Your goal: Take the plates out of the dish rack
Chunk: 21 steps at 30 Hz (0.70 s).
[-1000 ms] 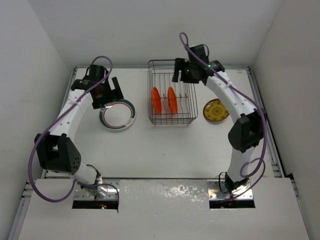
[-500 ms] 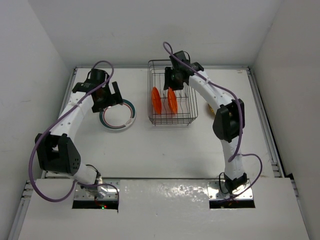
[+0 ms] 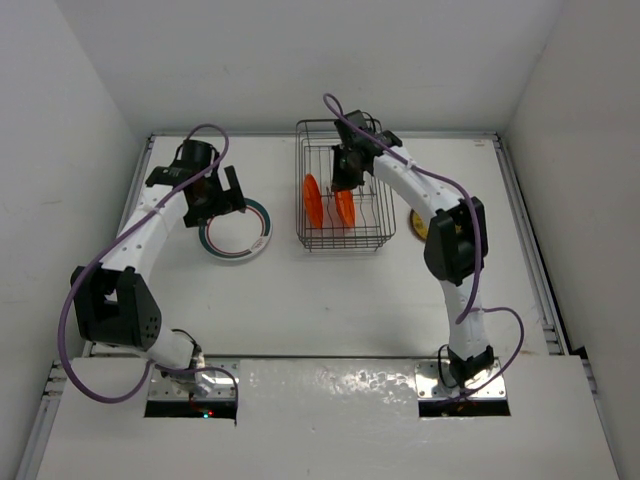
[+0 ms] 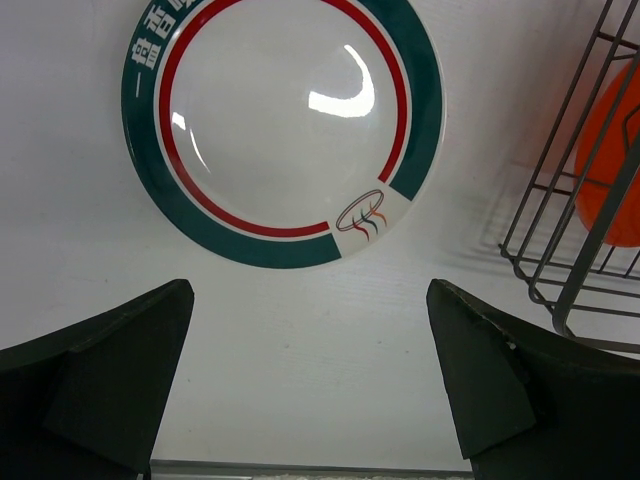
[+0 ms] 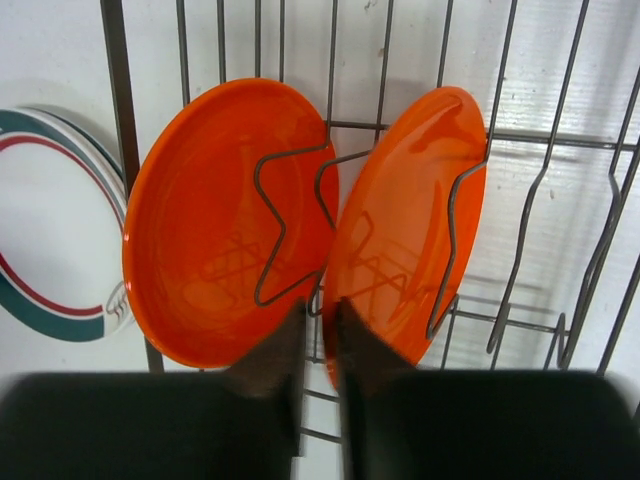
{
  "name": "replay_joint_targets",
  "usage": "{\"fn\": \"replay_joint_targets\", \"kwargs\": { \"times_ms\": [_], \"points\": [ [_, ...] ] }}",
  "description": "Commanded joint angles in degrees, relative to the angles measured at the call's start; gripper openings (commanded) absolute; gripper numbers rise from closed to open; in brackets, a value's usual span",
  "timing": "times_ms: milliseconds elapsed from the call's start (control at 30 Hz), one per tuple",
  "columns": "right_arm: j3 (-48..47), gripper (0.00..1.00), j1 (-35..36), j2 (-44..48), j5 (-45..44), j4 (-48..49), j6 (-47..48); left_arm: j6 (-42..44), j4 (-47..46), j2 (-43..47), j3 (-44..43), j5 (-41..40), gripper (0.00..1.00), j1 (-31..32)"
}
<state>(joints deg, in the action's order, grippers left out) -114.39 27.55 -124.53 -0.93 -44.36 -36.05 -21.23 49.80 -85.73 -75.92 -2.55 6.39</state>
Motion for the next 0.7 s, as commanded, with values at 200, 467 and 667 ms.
{"fn": "replay_joint_targets", "kwargs": {
  "times_ms": [200,467,667],
  "points": [
    [-2.68,0.00,0.14,6.57,6.55,3.22,-4.99,1.02,-1.38,1.10,-0.72,-0.62,1.00,0.02],
    [0.21,0.00,-5.92,19.49,11.92,8.59,-11.23,0.23,-1.72,0.74,-1.42,-0.44,1.00,0.02],
    [7.50,0.00,-13.74,26.79,8.33,4.46,-4.75,-0.12,-1.64,0.48,-2.92,-0.18,1.00,0.02]
  ]
}}
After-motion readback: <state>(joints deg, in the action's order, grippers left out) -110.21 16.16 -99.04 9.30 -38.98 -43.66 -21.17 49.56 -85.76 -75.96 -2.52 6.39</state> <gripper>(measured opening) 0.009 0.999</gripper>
